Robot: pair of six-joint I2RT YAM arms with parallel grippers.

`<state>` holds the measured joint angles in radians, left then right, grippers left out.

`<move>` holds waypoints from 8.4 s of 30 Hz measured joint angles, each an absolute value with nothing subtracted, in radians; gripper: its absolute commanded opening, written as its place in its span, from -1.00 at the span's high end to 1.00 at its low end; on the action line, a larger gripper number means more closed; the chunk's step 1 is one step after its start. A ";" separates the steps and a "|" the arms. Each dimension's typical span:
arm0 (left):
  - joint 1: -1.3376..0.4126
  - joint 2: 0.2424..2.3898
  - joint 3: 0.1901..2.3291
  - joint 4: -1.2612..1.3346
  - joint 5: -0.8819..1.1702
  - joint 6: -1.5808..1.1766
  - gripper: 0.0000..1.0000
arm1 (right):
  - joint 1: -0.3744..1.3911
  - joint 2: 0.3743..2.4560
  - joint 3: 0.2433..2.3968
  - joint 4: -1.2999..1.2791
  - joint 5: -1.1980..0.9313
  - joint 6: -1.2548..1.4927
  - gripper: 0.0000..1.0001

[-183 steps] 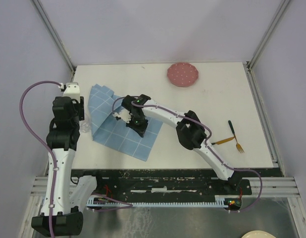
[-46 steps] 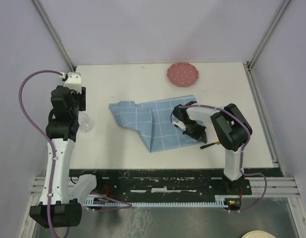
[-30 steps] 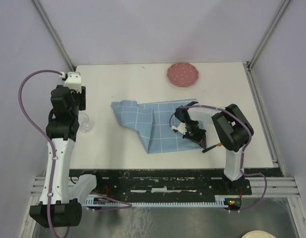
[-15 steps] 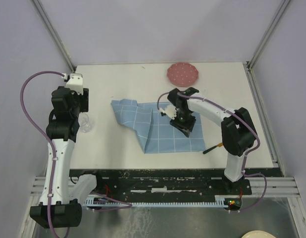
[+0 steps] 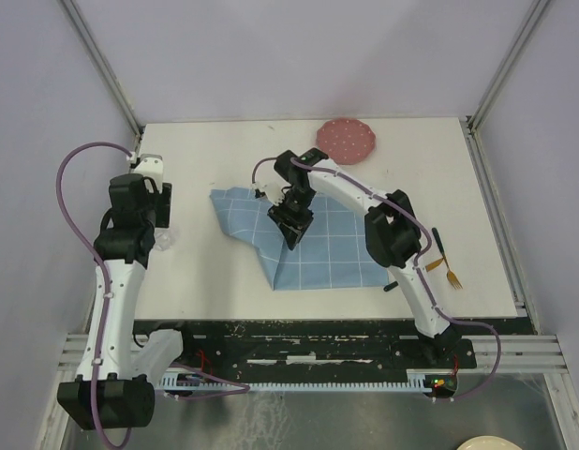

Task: Set the dinner table for one person
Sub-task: Fold the napkin at the center of the board.

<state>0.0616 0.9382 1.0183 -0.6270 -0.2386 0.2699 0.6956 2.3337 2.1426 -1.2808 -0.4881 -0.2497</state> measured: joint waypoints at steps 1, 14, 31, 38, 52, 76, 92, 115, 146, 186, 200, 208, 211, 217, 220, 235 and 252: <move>0.062 0.929 1.010 -0.629 -0.248 0.270 -0.37 | 0.699 2.354 2.143 -1.288 -0.508 -0.243 0.04; 0.062 0.841 0.908 -0.690 -0.324 0.270 -0.34 | 0.700 2.386 2.174 -1.350 -0.794 -0.202 0.00; 0.062 0.803 0.923 -0.716 -0.339 0.320 -0.31 | 0.632 2.460 2.152 -1.354 -0.828 -0.156 -0.13; 0.062 0.803 0.936 -0.715 -0.338 0.323 -0.29 | 0.540 2.432 2.157 -1.333 -0.769 -0.108 -0.17; 0.062 0.840 0.958 -0.717 -0.337 0.335 -0.28 | 0.560 2.632 2.317 -1.310 -0.933 -0.031 -0.19; 0.062 0.855 1.017 -0.785 -0.339 0.339 -0.25 | 0.536 2.682 2.243 -0.709 -1.238 0.501 0.96; 0.062 0.835 1.017 -0.781 -0.329 0.345 -0.25 | 0.731 2.520 2.405 -1.205 -0.960 0.014 0.96; 0.062 0.805 0.974 -0.714 -0.258 0.344 -0.25 | 0.694 2.227 2.163 -1.181 -0.667 -0.053 0.96; 0.062 0.903 0.968 -0.624 -0.161 0.344 -0.25 | 0.545 1.697 1.590 -1.130 -0.438 -0.084 0.97; 0.062 0.951 0.968 -0.595 -0.119 0.344 -0.25 | 0.127 1.551 1.361 -1.148 -0.307 -0.110 0.97; 0.062 0.955 0.968 -0.593 -0.117 0.344 -0.25 | -0.035 1.588 1.369 -1.146 -0.311 -0.112 0.96; 0.062 0.973 0.968 -0.588 -0.101 0.344 -0.25 | -0.035 1.740 1.398 -1.166 -0.317 -0.130 0.96; 0.062 0.975 0.968 -0.588 -0.101 0.344 -0.25 | -0.037 1.745 1.404 -1.164 -0.301 -0.128 0.96; 0.062 0.975 0.968 -0.586 -0.101 0.344 -0.25 | -0.067 1.747 1.451 -1.157 -0.271 -0.126 0.96; 0.062 0.975 0.968 -0.582 -0.101 0.344 -0.25 | -0.093 1.762 1.464 -1.156 -0.251 -0.127 0.96; 0.062 0.990 0.968 -0.569 -0.101 0.344 -0.25 | -0.146 1.850 1.475 -1.163 -0.197 -0.133 0.96; 0.062 0.988 0.958 -0.566 -0.094 0.344 -0.25 | -0.223 1.858 1.493 -1.227 -0.197 -0.191 0.96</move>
<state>0.0616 0.9878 0.9581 -0.5659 -0.0940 0.3439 -0.2234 1.8584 1.4925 -1.2274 -0.1970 -0.1913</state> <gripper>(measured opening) 0.626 0.023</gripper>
